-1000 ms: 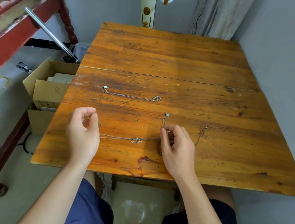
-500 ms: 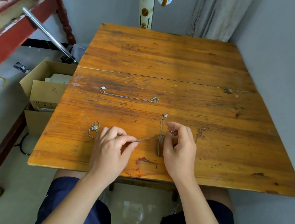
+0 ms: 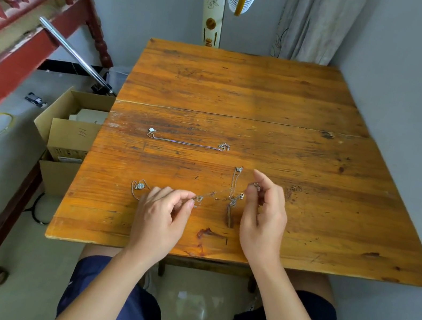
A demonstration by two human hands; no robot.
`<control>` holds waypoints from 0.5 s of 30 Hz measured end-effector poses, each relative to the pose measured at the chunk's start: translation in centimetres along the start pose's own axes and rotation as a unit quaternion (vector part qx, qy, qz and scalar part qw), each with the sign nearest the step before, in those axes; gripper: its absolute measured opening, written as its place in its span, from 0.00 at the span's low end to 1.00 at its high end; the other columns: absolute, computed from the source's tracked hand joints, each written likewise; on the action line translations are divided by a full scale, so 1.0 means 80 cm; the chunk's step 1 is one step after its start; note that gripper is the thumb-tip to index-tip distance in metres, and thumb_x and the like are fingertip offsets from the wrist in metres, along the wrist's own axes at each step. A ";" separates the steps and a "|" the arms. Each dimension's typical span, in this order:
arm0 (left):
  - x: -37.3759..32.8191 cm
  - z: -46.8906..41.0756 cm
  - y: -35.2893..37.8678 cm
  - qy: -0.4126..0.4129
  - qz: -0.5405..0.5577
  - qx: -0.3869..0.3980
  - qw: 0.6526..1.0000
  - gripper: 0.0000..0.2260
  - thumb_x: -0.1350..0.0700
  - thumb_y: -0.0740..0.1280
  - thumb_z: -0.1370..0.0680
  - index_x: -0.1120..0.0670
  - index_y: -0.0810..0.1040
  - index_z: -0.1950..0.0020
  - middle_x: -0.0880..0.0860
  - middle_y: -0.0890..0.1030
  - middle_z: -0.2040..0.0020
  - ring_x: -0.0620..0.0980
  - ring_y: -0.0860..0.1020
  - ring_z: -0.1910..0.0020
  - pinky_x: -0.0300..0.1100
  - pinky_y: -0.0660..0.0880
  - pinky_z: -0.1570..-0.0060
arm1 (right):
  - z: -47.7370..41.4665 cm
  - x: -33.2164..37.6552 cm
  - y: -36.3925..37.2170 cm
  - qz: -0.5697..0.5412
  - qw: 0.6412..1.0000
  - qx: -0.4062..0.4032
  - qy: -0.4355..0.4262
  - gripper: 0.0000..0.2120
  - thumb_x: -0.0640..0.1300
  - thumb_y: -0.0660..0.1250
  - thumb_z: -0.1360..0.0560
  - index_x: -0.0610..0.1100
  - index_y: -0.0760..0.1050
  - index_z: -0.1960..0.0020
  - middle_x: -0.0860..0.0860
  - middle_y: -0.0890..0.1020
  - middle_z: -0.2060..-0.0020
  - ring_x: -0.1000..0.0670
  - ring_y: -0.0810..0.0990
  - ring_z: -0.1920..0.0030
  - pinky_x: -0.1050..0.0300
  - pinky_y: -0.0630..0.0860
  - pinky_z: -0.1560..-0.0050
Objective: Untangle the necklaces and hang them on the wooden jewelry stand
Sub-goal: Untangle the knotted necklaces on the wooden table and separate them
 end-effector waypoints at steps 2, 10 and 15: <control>0.005 -0.001 -0.004 -0.017 0.034 -0.007 0.999 0.09 0.48 0.66 0.21 0.47 0.83 0.46 0.42 0.78 0.61 0.44 0.75 0.55 0.39 0.74 0.53 | 0.000 0.000 0.002 -0.033 0.999 0.019 0.013 0.15 0.39 0.61 0.17 0.47 0.72 0.32 0.52 0.78 0.47 0.59 0.77 0.46 0.68 0.72 0.47; 0.003 0.003 -0.005 -0.080 0.195 0.029 0.977 0.08 0.52 0.72 0.25 0.47 0.84 0.46 0.43 0.82 0.50 0.37 0.78 0.44 0.24 0.71 0.47 | -0.006 -0.029 -0.003 -0.273 0.939 0.031 0.208 0.16 0.33 0.58 0.18 0.48 0.74 0.37 0.50 0.76 0.59 0.51 0.81 0.60 0.57 0.78 0.56; 0.000 0.002 -0.008 -0.078 0.199 0.023 0.977 0.06 0.53 0.70 0.23 0.45 0.83 0.48 0.44 0.82 0.52 0.34 0.78 0.45 0.25 0.71 0.48 | -0.004 -0.025 -0.005 -0.210 0.960 0.019 0.185 0.13 0.38 0.64 0.19 0.48 0.74 0.36 0.53 0.78 0.53 0.55 0.79 0.57 0.62 0.78 0.56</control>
Point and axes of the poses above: each hand's wrist, its own z-axis away from the middle knuckle, its own y-axis out of the palm, x = y × z, the point moved 6 cm from there along -z, towards the middle knuckle
